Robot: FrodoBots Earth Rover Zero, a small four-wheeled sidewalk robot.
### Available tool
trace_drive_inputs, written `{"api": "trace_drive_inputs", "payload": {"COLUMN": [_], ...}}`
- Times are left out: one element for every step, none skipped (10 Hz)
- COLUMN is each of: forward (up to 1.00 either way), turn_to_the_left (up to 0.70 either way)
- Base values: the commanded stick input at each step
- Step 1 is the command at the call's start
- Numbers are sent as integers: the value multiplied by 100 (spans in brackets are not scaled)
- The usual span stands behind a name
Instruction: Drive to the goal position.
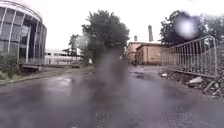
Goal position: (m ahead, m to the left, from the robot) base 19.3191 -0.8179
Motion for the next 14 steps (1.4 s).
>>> {"api": "trace_drive_inputs", "payload": {"forward": [70,70,70,70,70,70,70,70,70,70,70,70,70,70], "turn_to_the_left": [0,0,0,0,0,0,0,0,0,0,0,0,0,0]}}
